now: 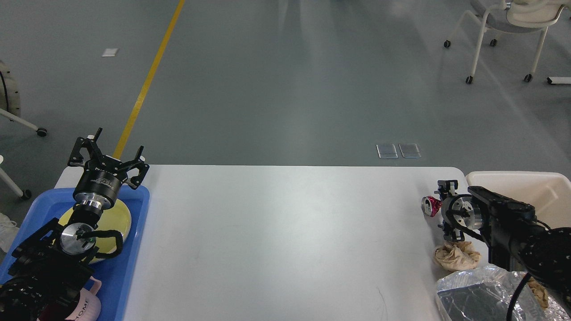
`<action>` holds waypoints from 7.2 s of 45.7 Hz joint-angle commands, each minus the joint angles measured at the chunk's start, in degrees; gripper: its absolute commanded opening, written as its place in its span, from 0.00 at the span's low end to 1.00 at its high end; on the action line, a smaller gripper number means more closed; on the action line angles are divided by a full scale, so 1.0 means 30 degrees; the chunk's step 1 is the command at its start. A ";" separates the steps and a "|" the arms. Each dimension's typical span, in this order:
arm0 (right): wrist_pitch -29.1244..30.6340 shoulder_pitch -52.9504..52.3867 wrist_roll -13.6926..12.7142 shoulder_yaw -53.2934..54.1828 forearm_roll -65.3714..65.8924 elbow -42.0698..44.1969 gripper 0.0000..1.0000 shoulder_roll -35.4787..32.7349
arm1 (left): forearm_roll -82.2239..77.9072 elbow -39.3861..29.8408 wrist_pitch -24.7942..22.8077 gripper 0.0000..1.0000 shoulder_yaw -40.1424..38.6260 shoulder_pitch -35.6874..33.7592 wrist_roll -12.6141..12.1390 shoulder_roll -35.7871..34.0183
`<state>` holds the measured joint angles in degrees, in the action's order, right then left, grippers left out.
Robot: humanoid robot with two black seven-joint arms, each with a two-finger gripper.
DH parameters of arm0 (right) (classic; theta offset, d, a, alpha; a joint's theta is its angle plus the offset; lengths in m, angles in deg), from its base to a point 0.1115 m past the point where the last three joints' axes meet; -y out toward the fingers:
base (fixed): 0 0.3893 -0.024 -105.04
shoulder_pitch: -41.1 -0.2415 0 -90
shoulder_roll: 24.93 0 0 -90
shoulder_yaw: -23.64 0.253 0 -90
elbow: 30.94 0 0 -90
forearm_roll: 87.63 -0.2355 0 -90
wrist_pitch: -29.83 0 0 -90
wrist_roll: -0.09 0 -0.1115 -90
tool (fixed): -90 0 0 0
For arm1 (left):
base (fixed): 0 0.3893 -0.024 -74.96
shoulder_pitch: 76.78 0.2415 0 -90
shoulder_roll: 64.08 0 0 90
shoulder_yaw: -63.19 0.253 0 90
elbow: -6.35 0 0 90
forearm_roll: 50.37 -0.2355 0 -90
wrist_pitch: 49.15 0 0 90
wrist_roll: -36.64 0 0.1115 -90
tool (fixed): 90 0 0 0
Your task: Tidy desktop
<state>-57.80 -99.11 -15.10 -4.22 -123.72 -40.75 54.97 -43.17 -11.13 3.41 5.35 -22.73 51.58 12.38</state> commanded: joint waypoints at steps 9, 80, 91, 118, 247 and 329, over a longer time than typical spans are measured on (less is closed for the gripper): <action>-0.0467 0.0183 0.0668 0.0263 -0.0010 0.0047 0.59 0.0525 | 0.0002 -0.0001 0.0000 0.98 0.0001 0.0000 0.0000 0.0000; 0.6594 -1.0598 0.0346 -0.4630 0.9570 -0.8537 0.00 -0.2638 | 0.0002 -0.0001 0.0000 0.98 0.0000 0.0000 0.0000 0.0000; 0.6564 -1.0247 0.0522 -0.4777 1.0330 -0.8478 0.00 -0.2667 | 0.0002 -0.0001 0.0000 0.98 0.0001 0.0000 0.0000 0.0000; 1.5177 -2.2133 0.0815 -0.7762 1.2060 -2.0218 1.00 -0.4631 | 0.0002 -0.0001 -0.0029 0.98 -0.0028 0.0000 0.0000 0.0000; 0.8378 -0.2622 0.1049 0.4134 1.6041 -1.3573 0.00 -1.2567 | 0.0002 -0.0001 -0.0029 0.98 -0.0029 0.0000 0.0000 0.0000; 0.1642 0.3376 0.0962 0.1434 1.5693 0.2537 1.00 -0.4748 | 0.0002 -0.0001 0.0000 0.98 -0.0029 0.0000 0.0000 0.0000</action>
<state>-52.91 -89.77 -11.92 0.16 -75.87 -34.02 39.39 -43.17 -11.13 3.41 5.27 -22.73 51.58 12.38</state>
